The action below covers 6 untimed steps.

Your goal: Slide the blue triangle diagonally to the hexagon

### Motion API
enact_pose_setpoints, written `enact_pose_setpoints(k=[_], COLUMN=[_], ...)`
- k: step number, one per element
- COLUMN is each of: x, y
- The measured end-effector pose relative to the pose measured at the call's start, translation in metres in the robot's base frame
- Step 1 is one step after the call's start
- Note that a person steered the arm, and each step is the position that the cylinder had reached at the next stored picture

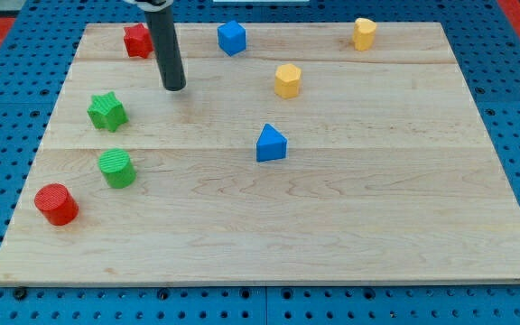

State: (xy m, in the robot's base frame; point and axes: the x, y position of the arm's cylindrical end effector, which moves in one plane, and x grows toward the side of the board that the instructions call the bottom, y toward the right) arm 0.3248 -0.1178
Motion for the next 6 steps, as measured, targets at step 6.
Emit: enact_pose_setpoints(k=[6], x=[-0.029], y=[-0.004])
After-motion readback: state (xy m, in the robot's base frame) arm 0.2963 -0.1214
